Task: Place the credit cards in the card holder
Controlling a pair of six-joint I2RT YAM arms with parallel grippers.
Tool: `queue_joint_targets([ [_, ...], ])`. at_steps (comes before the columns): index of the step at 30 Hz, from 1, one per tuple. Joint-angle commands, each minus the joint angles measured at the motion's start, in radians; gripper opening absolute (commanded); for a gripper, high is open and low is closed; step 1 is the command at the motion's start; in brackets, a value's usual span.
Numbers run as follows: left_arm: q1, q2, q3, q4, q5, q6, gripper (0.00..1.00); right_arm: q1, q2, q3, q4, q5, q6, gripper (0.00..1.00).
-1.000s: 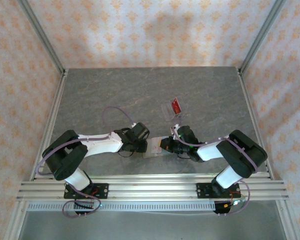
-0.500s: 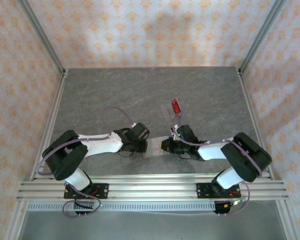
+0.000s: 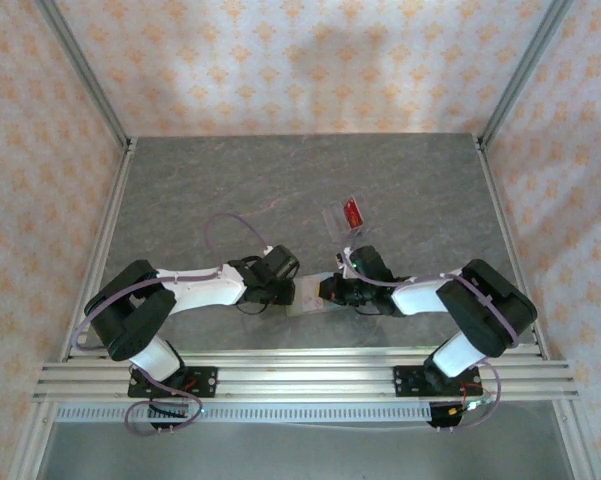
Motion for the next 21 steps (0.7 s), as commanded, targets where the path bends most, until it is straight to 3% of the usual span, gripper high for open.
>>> queue_joint_targets([
  [1, -0.010, 0.125, -0.059, 0.062, -0.017, -0.003, 0.21, 0.018, 0.051, 0.010, -0.090, 0.007, -0.029, 0.00],
  [15, -0.012, 0.135, -0.060, 0.076, -0.012, -0.005, 0.21, 0.076, 0.130, 0.046, -0.035, 0.037, 0.013, 0.00],
  [21, -0.014, 0.139, -0.060, 0.079, -0.010, -0.005, 0.21, 0.079, 0.086, 0.055, -0.087, 0.059, 0.016, 0.13],
])
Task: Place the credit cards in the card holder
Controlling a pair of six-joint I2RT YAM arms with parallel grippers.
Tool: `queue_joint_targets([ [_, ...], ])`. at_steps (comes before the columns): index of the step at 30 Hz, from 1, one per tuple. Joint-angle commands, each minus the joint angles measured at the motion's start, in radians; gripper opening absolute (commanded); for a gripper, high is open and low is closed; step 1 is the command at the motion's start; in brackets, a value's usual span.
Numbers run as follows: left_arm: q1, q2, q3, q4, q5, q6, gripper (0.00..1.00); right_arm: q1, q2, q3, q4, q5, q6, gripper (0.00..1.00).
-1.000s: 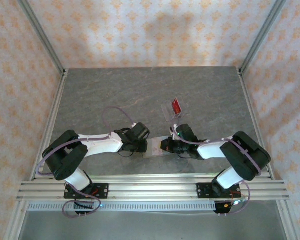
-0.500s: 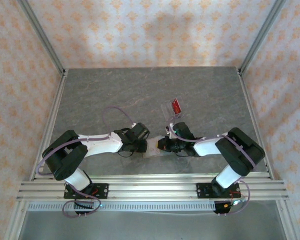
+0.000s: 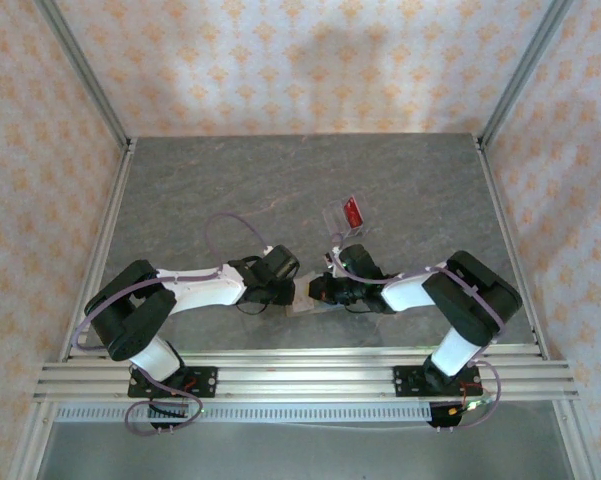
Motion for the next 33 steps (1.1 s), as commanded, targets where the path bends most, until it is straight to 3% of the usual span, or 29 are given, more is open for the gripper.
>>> queue_joint_targets([
  [1, -0.013, 0.134, -0.061, 0.074, -0.012, -0.004, 0.21, 0.026, -0.021, 0.004, -0.166, 0.075, -0.006, 0.16],
  [6, -0.014, 0.136, -0.068, 0.082, -0.012, -0.006, 0.21, 0.027, -0.142, 0.059, -0.396, 0.167, -0.040, 0.36],
  [10, -0.014, 0.139, -0.069, 0.086, -0.012, -0.007, 0.21, 0.027, -0.174, 0.103, -0.521, 0.213, -0.062, 0.40],
  [14, -0.013, 0.134, -0.074, 0.089, -0.012, -0.008, 0.21, 0.027, -0.207, 0.135, -0.598, 0.261, -0.081, 0.33],
  [17, -0.014, 0.138, -0.074, 0.088, -0.012, -0.007, 0.21, 0.030, -0.218, 0.164, -0.627, 0.272, -0.091, 0.19],
  [21, -0.014, 0.138, -0.074, 0.090, -0.010, -0.007, 0.21, 0.057, -0.232, 0.214, -0.705, 0.359, -0.118, 0.07],
  [33, -0.014, 0.134, -0.076, 0.090, -0.011, -0.008, 0.21, 0.093, -0.088, 0.306, -0.693, 0.359, -0.135, 0.02],
])
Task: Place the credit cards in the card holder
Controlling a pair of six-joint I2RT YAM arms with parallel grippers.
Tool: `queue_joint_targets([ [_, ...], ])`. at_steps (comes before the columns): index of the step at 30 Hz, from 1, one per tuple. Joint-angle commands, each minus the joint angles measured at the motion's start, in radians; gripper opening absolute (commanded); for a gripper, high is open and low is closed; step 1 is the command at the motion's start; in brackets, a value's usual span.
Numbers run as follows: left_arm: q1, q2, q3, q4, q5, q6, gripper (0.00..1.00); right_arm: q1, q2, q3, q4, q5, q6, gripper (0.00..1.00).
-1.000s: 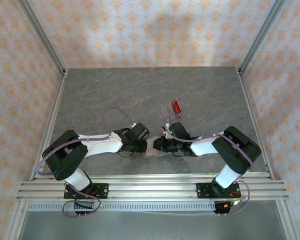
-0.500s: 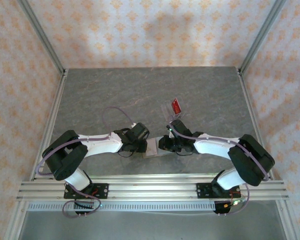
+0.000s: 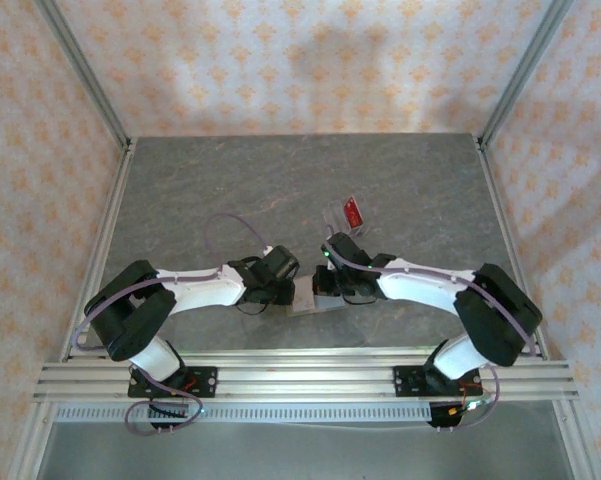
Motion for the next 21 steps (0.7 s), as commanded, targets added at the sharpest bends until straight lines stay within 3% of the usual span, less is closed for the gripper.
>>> queue_joint_targets([
  [1, -0.014, 0.134, -0.070, 0.080, -0.012, -0.008, 0.20, 0.003, 0.046, 0.035, -0.034, 0.048, -0.022, 0.01],
  [21, -0.017, 0.144, -0.070, 0.093, -0.007, -0.011, 0.21, 0.053, 0.141, 0.082, -0.023, 0.060, -0.016, 0.02],
])
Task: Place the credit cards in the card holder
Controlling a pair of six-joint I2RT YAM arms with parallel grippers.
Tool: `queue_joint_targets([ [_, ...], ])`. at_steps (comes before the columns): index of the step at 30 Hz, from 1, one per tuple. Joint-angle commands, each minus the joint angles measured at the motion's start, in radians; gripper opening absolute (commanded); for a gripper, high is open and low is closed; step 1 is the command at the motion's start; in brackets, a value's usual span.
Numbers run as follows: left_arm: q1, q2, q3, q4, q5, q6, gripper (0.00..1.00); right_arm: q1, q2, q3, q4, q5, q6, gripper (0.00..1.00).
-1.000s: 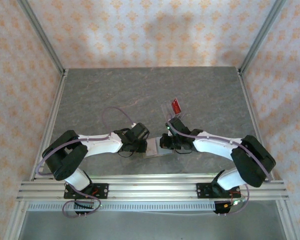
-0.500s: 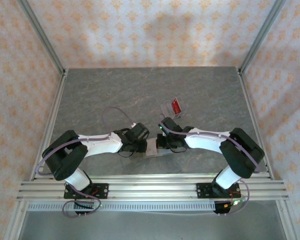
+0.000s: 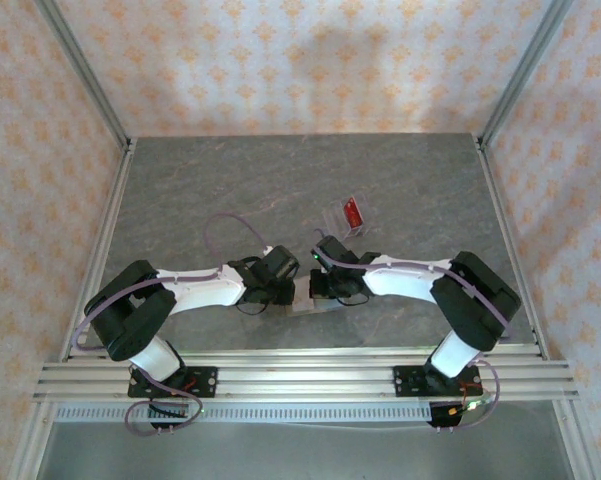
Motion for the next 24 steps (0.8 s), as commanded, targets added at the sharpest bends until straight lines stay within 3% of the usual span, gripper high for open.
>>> queue_joint_targets([
  [1, -0.016, 0.144, -0.069, 0.092, -0.007, -0.010, 0.21, 0.026, 0.033, 0.030, 0.005, 0.011, -0.006, 0.03],
  [7, -0.021, 0.129, -0.059, 0.075, -0.010, -0.007, 0.23, 0.028, 0.059, -0.002, 0.071, -0.017, 0.031, 0.16],
  [15, -0.017, -0.030, -0.050, -0.017, -0.020, -0.020, 0.24, 0.027, 0.065, -0.008, 0.022, 0.047, 0.038, 0.16],
  [24, 0.005, -0.170, -0.065, -0.074, -0.022, -0.028, 0.23, 0.028, 0.091, -0.017, 0.039, 0.031, 0.047, 0.17],
])
